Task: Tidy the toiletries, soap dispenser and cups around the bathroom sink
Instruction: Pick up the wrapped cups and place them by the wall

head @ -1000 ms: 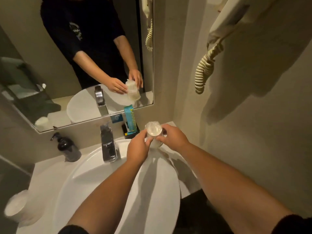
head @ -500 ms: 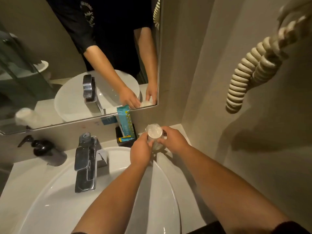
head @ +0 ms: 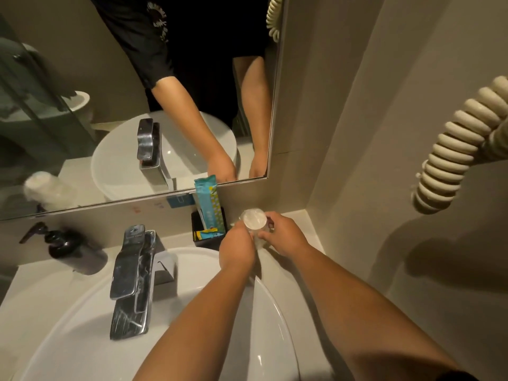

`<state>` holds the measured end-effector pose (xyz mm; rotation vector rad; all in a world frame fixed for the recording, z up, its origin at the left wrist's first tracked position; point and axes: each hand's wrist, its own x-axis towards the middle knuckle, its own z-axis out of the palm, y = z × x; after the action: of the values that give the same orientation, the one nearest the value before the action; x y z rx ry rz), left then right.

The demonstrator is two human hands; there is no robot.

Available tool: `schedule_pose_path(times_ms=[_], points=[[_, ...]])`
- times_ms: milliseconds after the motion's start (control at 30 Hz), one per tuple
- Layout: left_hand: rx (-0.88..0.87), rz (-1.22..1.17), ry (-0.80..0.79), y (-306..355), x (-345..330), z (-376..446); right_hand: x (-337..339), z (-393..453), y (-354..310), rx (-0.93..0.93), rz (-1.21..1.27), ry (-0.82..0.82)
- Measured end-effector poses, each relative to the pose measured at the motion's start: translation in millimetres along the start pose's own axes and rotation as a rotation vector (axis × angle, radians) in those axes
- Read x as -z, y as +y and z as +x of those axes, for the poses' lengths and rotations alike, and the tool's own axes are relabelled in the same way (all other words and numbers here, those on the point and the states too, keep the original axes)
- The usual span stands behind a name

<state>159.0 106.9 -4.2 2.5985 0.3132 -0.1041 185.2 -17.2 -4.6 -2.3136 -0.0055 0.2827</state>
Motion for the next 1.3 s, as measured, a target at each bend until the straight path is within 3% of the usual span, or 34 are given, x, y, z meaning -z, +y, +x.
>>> schedule_pose_path(times_ms=[500,600,767,867,1067,1300], points=[[-0.063,0.03,-0.026,-1.1,17.3,-18.5,16.0,-16.2,-1.0,-0.003,-0.23,-0.015],[-0.184,0.11,-0.003,-2.4,33.5,-39.4,31.7,-43.3,-5.1,0.044,-0.41,0.015],[-0.586,0.488,0.024,-17.1,55.5,-90.5,43.3,-119.4,-10.0,0.094,-0.644,0.044],[-0.686,0.566,0.043,-27.2,67.3,-120.4,39.0,-165.9,-16.7,0.1,-0.725,0.056],[-0.673,0.587,-0.011,-55.0,88.8,-170.3,23.9,-229.2,-31.9,0.085,-0.712,0.089],[-0.587,0.551,0.067,-82.7,97.8,-233.0,15.2,-272.7,-36.3,0.166,-0.706,0.081]])
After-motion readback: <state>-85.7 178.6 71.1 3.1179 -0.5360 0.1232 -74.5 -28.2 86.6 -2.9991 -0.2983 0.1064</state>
